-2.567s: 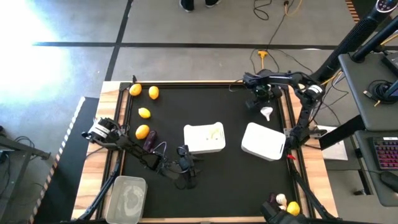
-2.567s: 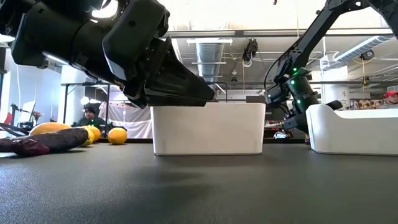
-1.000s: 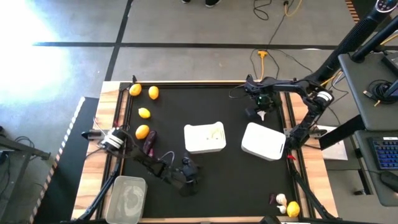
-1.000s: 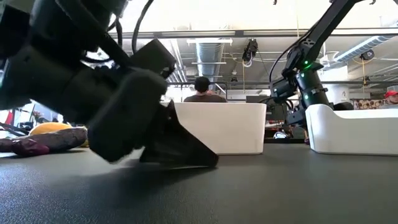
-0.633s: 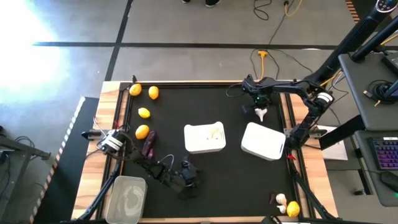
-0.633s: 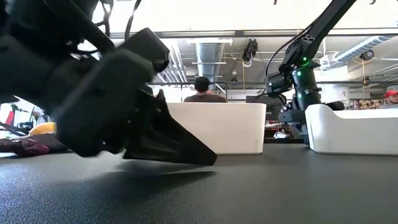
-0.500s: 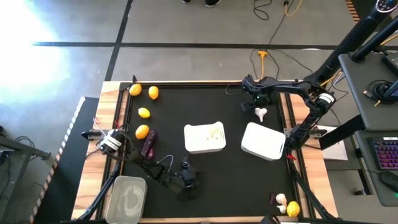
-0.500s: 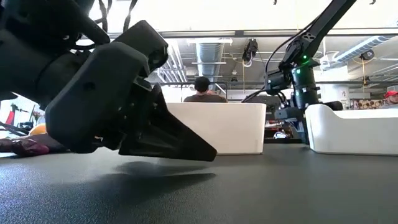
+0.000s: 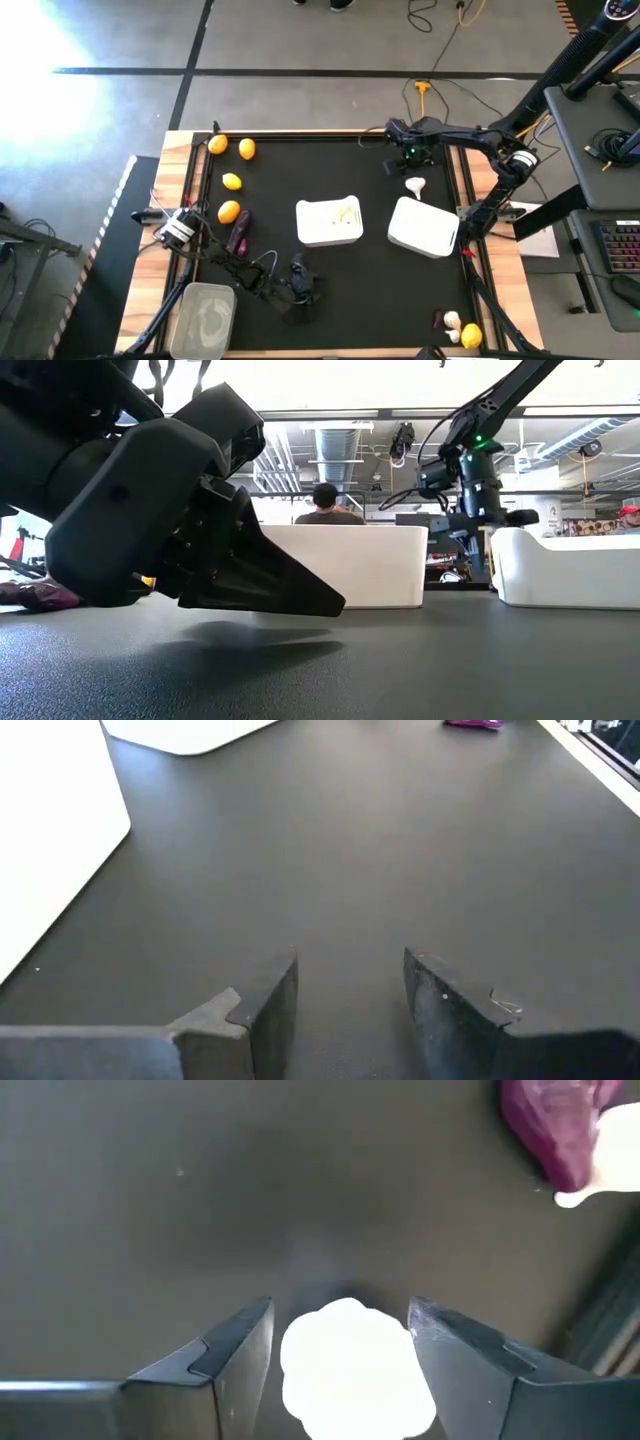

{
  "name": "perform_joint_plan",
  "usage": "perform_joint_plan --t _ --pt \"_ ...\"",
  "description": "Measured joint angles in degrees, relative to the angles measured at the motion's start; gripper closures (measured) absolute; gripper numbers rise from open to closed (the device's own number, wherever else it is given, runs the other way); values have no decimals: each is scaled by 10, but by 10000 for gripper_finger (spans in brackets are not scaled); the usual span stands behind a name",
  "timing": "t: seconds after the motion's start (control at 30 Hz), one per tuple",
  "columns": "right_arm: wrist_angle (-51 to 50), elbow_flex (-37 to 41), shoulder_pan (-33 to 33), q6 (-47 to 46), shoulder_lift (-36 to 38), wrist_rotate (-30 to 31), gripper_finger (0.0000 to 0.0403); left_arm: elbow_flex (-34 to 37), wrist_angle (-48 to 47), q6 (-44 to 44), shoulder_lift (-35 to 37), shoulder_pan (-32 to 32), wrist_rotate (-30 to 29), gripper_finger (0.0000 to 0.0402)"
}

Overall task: Sort produce into baskets
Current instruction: Put the garlic into the left white bin

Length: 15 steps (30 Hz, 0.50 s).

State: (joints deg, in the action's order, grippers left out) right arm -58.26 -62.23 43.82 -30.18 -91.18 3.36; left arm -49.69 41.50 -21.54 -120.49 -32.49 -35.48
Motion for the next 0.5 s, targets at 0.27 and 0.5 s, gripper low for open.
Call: perform_joint_plan --t 0.27,0.5 --pt "-113 -32 -7 0 0 -3 101 0 0 0 0 0 0 235" --pt "-99 16 -12 -5 1 -9 36 0 1 0 -1 0 0 235"
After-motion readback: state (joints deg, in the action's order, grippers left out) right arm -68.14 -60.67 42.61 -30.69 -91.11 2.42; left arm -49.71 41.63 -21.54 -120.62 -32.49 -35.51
